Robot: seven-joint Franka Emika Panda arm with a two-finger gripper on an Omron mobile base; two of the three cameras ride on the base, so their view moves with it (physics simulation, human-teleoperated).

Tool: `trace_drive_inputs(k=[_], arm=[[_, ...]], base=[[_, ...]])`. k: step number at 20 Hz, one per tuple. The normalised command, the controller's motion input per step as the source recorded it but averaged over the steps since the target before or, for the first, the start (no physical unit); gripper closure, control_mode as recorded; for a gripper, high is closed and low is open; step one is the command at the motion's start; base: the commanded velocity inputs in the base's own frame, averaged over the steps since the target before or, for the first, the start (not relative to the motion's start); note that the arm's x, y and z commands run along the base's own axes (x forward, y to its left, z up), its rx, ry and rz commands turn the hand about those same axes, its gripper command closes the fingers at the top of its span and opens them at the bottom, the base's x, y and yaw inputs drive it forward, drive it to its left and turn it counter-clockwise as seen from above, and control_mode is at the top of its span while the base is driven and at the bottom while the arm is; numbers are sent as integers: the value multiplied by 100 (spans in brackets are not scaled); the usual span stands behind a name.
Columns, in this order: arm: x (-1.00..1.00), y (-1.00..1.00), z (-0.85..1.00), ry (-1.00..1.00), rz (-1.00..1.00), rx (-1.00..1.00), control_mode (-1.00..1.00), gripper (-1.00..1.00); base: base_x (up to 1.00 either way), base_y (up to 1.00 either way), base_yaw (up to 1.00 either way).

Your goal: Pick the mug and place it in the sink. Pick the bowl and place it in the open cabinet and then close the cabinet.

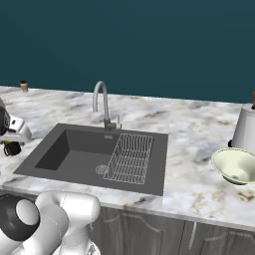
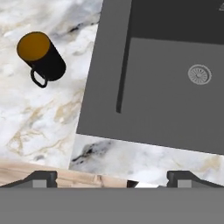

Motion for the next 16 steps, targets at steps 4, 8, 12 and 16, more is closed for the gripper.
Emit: trace_drive_inputs(k=[4, 8, 12, 16], arm=[[-13, 38, -5, 0, 0, 1, -100, -100], [-4, 42, -1, 0, -1, 0, -100, -100], [0, 38, -1, 0, 0, 0, -100, -100], [0, 36, -5, 0, 0, 0, -100, -100]], base=[[0, 0, 0], [0, 0, 0], [0, 0, 0], [0, 0, 0]])
